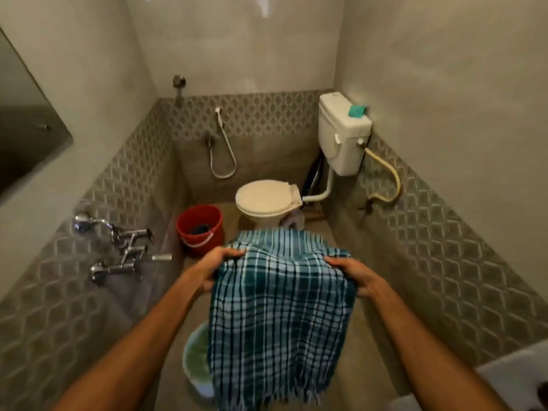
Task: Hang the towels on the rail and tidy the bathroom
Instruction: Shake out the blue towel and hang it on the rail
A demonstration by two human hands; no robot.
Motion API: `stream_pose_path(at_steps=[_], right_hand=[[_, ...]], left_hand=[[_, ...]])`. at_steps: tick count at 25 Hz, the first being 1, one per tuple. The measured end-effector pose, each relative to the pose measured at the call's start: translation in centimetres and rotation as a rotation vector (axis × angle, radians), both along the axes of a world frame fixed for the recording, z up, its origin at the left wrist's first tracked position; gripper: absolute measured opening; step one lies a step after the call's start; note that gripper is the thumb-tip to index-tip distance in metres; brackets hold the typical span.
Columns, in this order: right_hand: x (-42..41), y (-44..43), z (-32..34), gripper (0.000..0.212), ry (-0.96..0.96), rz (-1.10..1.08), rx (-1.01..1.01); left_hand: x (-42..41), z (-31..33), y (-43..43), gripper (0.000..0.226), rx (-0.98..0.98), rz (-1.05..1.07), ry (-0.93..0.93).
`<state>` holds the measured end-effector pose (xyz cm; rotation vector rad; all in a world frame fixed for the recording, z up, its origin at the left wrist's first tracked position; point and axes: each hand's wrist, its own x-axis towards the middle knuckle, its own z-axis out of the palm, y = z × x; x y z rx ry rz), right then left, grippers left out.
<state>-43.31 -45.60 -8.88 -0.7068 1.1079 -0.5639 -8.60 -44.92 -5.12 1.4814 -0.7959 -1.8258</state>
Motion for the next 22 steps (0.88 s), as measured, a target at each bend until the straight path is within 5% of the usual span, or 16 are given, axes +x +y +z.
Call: stream_pose_path(at_steps=[2, 5, 8, 11, 16, 22], right_hand=[[0.8, -0.5, 0.3, 0.037, 0.122, -0.066, -0.067], [0.0, -1.2, 1.5, 0.023, 0.048, -0.126, 0.016], [-0.1, -1.1, 2.0, 0.026, 0.15, -0.085, 0.092], [0.7, -0.9, 2.3, 0.039, 0.415, -0.204, -0.114], [-0.1, -0.1, 4.3, 0.049, 0.381, -0.175, -0.483], [-2.1, -1.5, 8.3, 0.072, 0.499, 0.112, -0.772]], left_hand=[[1.2, -0.6, -0.3, 0.021, 0.108, -0.083, 0.003], [2.2, -0.8, -0.6, 0.02, 0.083, -0.063, -0.029], [2.3, -1.2, -0.2, 0.015, 0.127, 0.012, -0.053], [1.6, -1.8, 1.2, 0.021, 0.125, 0.07, -0.121], [0.7, 0.1, 1.9, 0.063, -0.199, 0.27, -0.273], [0.0, 5.5, 0.9, 0.057, -0.516, 0.201, -0.329]])
